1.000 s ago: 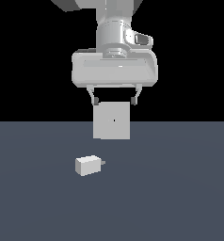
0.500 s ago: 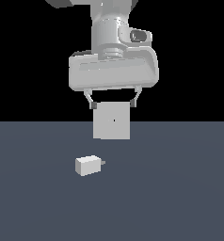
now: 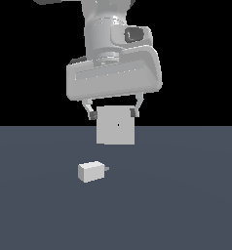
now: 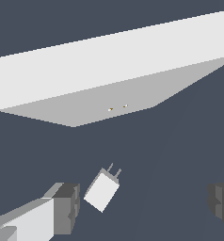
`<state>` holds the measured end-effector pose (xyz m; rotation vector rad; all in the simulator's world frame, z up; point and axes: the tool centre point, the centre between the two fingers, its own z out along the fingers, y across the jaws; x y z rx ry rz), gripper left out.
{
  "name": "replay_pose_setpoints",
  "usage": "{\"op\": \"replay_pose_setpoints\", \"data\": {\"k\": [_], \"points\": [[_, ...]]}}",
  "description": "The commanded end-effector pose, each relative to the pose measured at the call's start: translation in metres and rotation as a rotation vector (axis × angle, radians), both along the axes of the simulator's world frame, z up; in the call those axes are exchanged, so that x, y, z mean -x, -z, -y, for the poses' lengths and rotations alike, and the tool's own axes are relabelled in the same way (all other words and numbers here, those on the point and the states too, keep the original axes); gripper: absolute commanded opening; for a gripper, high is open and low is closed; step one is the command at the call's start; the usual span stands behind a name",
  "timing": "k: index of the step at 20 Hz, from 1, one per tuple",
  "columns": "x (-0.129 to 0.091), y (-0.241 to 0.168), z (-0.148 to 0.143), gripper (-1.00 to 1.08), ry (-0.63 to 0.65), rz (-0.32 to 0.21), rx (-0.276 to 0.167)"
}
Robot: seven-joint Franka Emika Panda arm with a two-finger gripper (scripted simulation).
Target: Plug the charger into the wall socket.
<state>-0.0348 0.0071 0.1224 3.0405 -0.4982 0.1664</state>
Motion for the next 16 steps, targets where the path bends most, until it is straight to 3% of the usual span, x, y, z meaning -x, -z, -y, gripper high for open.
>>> {"op": "replay_pose_setpoints", "data": {"k": [1, 16], "points": [[0.003, 0.004, -0.002, 1.0, 0.042, 0.016, 0.007], [0.017, 0.024, -0.017, 1.0, 0.266, 0.101, 0.047]]}}
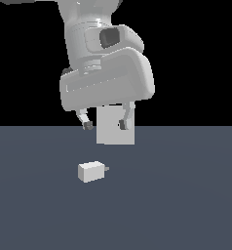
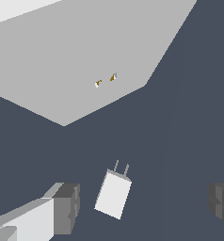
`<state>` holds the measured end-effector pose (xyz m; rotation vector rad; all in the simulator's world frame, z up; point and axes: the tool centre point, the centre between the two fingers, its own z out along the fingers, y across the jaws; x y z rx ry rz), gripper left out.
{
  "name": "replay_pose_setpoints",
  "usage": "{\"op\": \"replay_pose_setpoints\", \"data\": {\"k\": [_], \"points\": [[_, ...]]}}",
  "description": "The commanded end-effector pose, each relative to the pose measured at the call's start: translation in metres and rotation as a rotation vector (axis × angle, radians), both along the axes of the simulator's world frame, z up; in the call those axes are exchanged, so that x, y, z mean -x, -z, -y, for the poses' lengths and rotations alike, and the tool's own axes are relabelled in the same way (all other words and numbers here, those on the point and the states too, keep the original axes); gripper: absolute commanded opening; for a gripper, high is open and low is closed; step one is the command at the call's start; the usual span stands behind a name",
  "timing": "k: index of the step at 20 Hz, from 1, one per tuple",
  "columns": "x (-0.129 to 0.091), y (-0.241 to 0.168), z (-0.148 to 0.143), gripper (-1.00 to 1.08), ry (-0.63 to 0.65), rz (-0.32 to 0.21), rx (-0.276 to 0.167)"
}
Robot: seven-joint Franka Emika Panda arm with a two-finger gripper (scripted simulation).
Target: Plug the charger into the wall socket.
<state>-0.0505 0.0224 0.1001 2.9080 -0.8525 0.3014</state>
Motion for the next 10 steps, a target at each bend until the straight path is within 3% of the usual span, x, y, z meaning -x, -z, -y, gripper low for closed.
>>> {"op": "replay_pose_setpoints", "data": {"k": [1, 10], "points": [[0.002, 0.003, -0.002, 1.0, 0.037, 0.014, 0.007], [0.007, 0.016, -0.011, 1.0, 0.167, 0.063, 0.032]]}}
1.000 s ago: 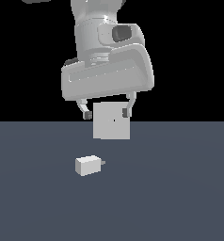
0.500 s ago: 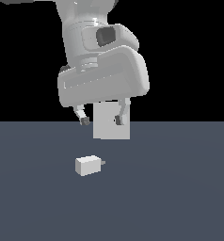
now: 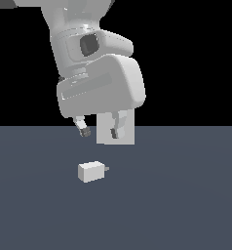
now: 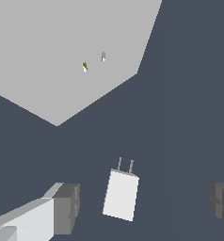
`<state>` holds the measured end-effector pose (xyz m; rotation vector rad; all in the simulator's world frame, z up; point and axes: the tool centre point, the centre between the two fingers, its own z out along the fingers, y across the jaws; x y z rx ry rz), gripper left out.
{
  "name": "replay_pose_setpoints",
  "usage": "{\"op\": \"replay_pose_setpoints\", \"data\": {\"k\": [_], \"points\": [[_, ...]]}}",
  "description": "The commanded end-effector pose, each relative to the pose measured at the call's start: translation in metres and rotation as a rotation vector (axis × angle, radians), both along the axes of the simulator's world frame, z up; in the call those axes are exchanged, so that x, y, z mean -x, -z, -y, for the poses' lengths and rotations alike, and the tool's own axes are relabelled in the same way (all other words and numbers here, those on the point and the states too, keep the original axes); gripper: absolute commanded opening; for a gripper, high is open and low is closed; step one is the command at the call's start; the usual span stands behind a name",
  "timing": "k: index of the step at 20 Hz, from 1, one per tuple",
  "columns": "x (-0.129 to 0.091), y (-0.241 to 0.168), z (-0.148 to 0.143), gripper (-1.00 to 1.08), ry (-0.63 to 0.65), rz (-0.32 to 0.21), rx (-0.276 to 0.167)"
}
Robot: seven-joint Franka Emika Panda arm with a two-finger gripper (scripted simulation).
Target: Plug the charger into the wall socket.
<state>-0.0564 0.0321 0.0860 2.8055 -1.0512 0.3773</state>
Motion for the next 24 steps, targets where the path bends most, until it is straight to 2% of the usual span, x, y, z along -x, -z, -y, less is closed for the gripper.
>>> {"op": "replay_pose_setpoints", "data": {"k": [1, 13, 24], "points": [[0.001, 0.004, -0.003, 1.0, 0.038, 0.015, 0.008], [0.004, 0.019, -0.013, 1.0, 0.184, 0.066, 0.037], [0.004, 0.024, -0.015, 1.0, 0.217, 0.077, 0.044]]}}
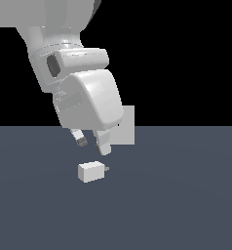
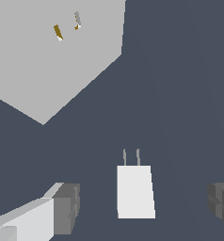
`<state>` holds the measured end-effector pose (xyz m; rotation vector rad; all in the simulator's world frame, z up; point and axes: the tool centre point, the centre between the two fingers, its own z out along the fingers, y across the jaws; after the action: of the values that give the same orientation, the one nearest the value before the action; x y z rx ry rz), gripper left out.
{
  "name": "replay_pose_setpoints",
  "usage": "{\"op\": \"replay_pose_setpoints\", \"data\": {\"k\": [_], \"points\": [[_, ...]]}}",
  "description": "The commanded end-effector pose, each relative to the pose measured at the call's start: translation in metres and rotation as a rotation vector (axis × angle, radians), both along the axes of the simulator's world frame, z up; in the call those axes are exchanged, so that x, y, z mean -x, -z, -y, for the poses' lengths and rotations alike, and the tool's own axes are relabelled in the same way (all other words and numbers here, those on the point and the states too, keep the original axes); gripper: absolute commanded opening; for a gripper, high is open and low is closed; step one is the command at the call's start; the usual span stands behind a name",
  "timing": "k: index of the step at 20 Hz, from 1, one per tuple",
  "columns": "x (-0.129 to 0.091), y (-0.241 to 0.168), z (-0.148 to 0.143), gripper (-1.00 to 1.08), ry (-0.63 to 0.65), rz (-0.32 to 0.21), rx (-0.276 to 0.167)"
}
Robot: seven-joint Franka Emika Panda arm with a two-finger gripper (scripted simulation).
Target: Plug the charger into the wall socket.
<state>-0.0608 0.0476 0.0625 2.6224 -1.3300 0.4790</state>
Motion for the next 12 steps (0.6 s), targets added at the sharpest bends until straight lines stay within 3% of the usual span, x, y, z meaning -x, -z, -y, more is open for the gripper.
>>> {"op": "replay_pose_setpoints", "data": {"k": [1, 12], "points": [[0.0, 0.001, 0.0, 1.0, 0.0, 0.0, 0.0], [0.001, 0.041, 0.0, 1.0, 0.004, -0.001, -0.002]]}}
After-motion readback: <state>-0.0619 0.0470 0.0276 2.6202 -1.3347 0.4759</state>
